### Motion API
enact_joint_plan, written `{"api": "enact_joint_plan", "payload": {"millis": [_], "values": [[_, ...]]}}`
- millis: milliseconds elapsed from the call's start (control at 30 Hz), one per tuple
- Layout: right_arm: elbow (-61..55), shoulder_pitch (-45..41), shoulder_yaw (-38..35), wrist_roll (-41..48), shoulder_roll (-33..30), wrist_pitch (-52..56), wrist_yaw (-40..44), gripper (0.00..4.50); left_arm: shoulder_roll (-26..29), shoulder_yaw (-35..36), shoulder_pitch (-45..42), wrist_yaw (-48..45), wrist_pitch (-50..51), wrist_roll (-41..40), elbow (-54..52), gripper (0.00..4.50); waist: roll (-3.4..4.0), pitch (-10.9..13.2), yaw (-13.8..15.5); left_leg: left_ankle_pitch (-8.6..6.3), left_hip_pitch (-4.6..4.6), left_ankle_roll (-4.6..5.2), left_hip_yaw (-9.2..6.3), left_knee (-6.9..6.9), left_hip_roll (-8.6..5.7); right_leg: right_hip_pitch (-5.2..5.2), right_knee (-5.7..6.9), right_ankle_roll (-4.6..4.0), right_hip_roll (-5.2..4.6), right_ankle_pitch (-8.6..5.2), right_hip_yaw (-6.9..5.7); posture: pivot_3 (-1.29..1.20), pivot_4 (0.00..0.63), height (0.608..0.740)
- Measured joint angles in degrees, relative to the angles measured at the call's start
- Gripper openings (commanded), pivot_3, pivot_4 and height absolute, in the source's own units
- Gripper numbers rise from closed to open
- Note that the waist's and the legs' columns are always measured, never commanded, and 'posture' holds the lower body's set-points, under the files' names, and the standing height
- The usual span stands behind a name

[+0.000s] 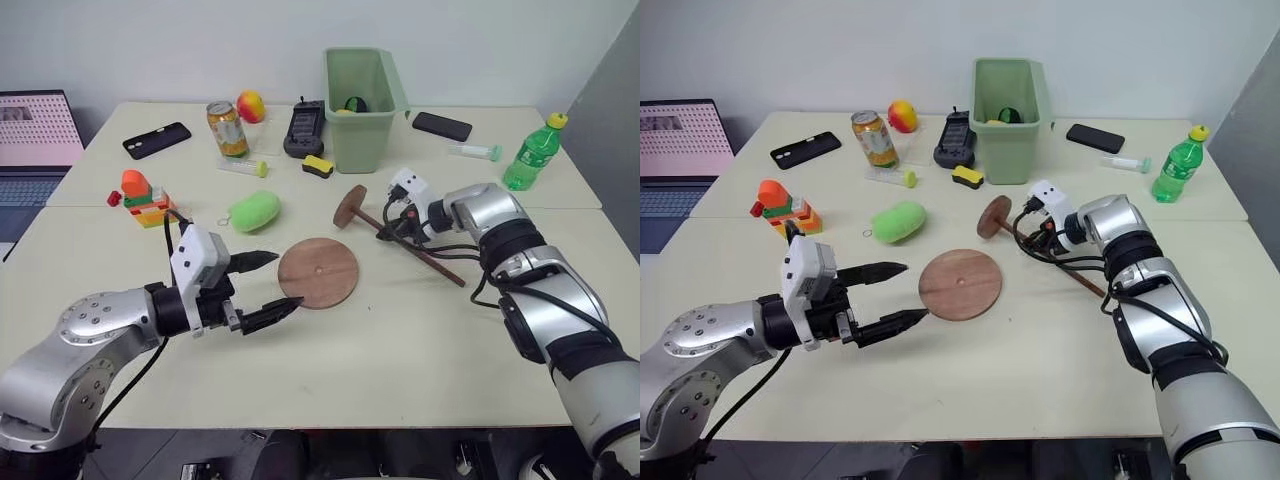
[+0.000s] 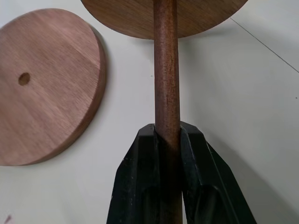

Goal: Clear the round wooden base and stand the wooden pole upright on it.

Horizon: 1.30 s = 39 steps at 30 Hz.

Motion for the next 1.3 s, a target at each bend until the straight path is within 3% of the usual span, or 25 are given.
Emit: {"api": "enact_joint_plan", "payload": {"millis": [100,167,267,500,600,733,1100,1300], "values": [[-11.77,1.97,-4.82,4.88,-0.27,2.75,1.84,0.23,-0.22,0.84,9.95,0.33,-0.46,0.08,-2.79,4.50,0.09,0.04,-0.39,-0.02,-0.14,-0.01,0.01,-0.11,0.04,-0.21,0.00,0.00,-0.02,0.00,0.11,0.00,0.150,0.740],[-24.00,5.76,-12.26,10.15,2.54,1.64,-2.71,0.23,-3.31,0.77,17.06,1.32,-1.80,0.32,-5.34,4.50,0.14,0.07,-0.40,-0.03,-0.24,-0.02,-0.01,-0.13,0.11,-0.30,-0.01,0.00,-0.01,0.00,0.11,0.00,0.150,0.740],[-38.47,11.35,-17.06,12.93,8.91,-1.39,-12.09,0.23,-7.57,1.10,24.34,2.90,-6.64,2.94,-9.08,4.50,0.08,-0.07,0.00,-0.03,-0.59,-0.03,-0.05,-0.02,0.14,-0.66,0.24,0.00,0.01,0.00,0.08,0.00,0.150,0.740],[-53.28,28.21,-15.65,14.03,23.94,-19.38,-26.04,0.23,-17.34,-1.83,36.92,5.82,-20.01,13.42,-8.25,4.50,0.12,-0.05,0.67,0.01,-0.61,-0.04,-0.02,0.08,-0.03,-0.72,0.47,-0.12,0.01,0.07,0.12,0.00,0.150,0.740],[-52.42,32.72,-13.92,12.35,27.72,-30.40,-28.46,0.23,-20.11,-2.63,36.60,8.19,-21.77,13.56,-8.30,4.50,0.07,-0.14,0.55,0.02,-0.44,-0.04,0.09,0.06,0.08,-0.64,0.44,-0.14,0.09,0.08,0.09,0.00,0.150,0.740],[-44.61,34.13,-11.19,10.49,27.86,-39.69,-30.84,0.23,-20.79,-3.54,37.02,9.38,-23.43,14.03,-8.38,4.50,0.08,-0.12,0.13,0.02,-0.44,-0.05,0.11,0.04,0.11,-0.69,0.48,-0.15,0.15,0.08,0.09,0.00,0.150,0.740],[-33.37,33.91,-4.60,10.32,28.05,-54.07,-33.22,0.23,-20.37,-3.90,38.22,11.40,-23.47,14.11,-10.23,4.50,0.04,-0.16,0.08,0.02,-0.28,-0.04,0.14,0.03,0.12,-0.55,0.46,-0.15,0.15,0.08,0.11,0.00,0.150,0.740],[-27.15,32.41,-3.93,11.64,28.08,-58.67,-33.40,0.23,-20.39,-3.86,39.15,12.09,-23.54,14.11,-11.16,4.50,0.07,-0.13,0.05,0.00,1.17,-0.02,0.14,-0.43,0.11,0.89,0.00,-0.24,0.18,0.02,0.12,0.00,0.150,0.740]]}}
